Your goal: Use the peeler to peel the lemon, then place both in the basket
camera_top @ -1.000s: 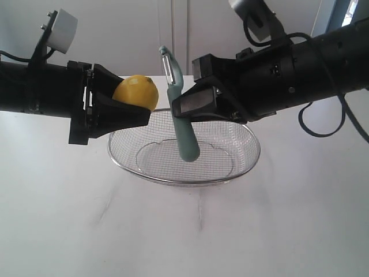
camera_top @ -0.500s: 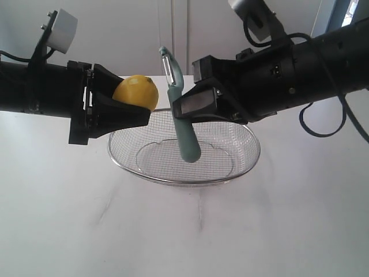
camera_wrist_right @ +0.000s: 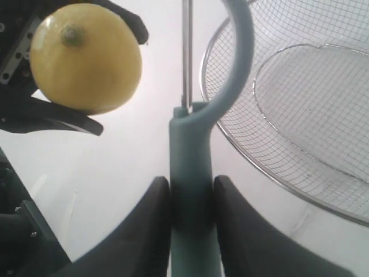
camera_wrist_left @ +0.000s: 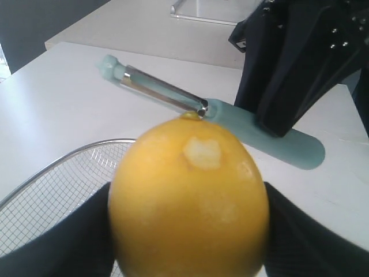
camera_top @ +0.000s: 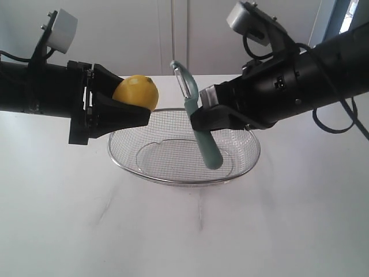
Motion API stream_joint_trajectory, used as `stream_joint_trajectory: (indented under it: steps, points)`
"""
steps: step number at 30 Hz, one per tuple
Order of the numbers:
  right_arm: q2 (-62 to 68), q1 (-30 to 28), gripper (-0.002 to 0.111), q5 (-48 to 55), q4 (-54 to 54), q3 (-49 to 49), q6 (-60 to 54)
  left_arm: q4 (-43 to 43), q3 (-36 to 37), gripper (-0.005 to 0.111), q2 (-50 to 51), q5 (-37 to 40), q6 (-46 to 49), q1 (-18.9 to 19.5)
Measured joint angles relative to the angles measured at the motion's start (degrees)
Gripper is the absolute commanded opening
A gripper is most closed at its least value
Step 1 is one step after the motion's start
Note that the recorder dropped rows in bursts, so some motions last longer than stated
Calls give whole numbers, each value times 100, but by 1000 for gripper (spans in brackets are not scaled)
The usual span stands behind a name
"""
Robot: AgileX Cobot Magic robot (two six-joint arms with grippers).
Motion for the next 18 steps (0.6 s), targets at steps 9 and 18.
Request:
stream_joint_trajectory:
  steps: [9,18]
  points:
    - [11,0,0,-58,-292,0,115,0,0,0,0,0,0,0]
    - [403,0,0,-69,-307,0,484,0,0,0,0,0,0,0]
